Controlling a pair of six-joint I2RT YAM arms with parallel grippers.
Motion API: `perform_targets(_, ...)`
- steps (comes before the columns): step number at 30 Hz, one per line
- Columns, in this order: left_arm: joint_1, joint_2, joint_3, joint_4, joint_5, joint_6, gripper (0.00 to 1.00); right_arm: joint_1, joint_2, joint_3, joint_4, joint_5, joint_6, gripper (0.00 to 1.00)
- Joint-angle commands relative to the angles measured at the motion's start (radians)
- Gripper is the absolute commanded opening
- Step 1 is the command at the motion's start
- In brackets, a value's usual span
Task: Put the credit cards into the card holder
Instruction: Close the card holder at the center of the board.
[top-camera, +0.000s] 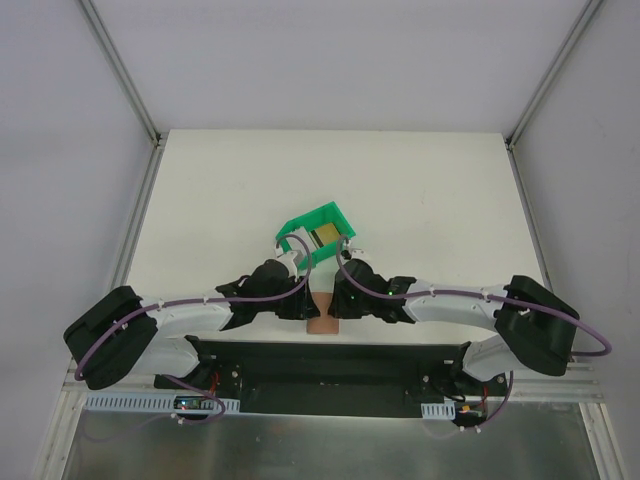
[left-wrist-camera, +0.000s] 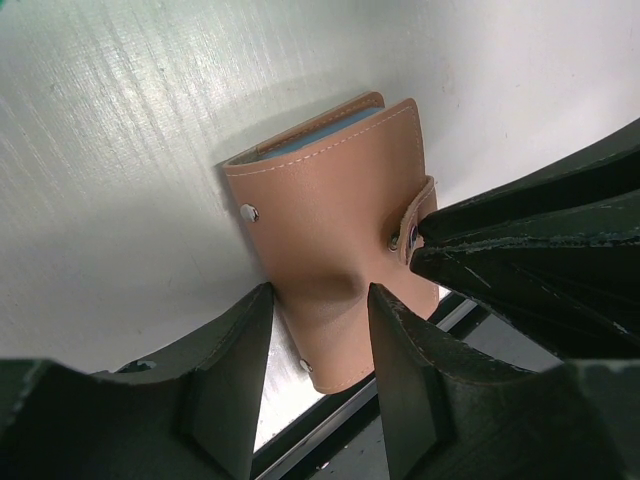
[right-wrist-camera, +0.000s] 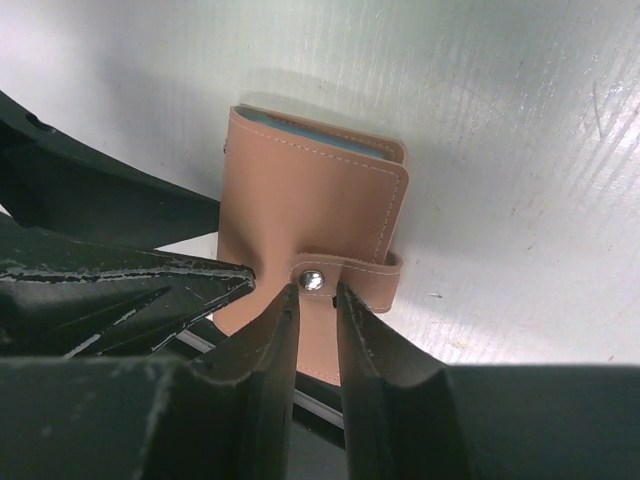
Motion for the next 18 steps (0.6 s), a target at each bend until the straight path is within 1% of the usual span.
perform_targets(1,-0.009,0.025,0.000,-0.082,0.003,0.029,0.43,-0.001,-0.002,0.038,0.007,0.008,-0.021,0.24)
perform_targets(7,-0.007,0.020,-0.003,-0.092,-0.009,0.027,0.44,-0.001,-0.026,0.050,-0.038,0.070,-0.042,0.24)
perform_targets(14,-0.009,0.019,0.006,-0.101,-0.028,0.021,0.46,0.000,-0.001,0.062,-0.027,0.059,-0.059,0.24)
perform_targets(16,-0.010,0.017,0.009,-0.108,-0.034,0.021,0.46,0.000,-0.024,0.053,-0.015,0.070,-0.065,0.24)
perform_targets(18,-0.009,0.016,0.011,-0.114,-0.038,0.020,0.46,0.003,-0.071,0.027,-0.015,0.131,-0.046,0.23)
